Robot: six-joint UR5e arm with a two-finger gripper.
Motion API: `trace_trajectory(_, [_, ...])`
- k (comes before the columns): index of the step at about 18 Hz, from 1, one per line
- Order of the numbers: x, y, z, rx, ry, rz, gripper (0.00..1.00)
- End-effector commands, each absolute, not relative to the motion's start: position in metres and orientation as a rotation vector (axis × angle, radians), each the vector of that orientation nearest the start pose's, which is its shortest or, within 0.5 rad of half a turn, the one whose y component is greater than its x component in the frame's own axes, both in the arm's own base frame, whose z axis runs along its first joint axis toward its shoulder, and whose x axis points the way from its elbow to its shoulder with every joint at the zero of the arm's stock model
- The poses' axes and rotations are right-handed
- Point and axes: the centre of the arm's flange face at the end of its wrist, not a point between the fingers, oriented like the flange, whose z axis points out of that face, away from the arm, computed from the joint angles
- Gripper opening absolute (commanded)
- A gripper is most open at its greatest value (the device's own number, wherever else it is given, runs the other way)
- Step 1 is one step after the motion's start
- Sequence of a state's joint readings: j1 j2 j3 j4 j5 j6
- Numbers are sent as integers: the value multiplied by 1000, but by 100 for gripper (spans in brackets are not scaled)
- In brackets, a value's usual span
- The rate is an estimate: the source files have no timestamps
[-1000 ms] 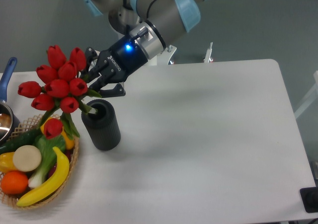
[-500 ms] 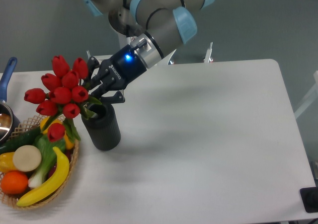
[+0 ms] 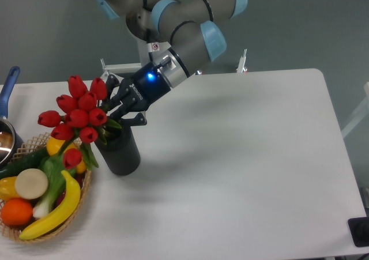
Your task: Insert the flowers into the vase
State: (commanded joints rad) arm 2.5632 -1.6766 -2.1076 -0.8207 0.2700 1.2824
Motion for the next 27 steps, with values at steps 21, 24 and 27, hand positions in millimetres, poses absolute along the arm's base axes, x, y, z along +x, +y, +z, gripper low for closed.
trace_trajectory(21, [-252, 403, 319, -1850, 305, -453, 100])
trace_trajectory(24, [-270, 386, 319, -1926, 281, -379, 100])
trace_trajectory(27, [-282, 372, 320, -2060, 281, -283, 100])
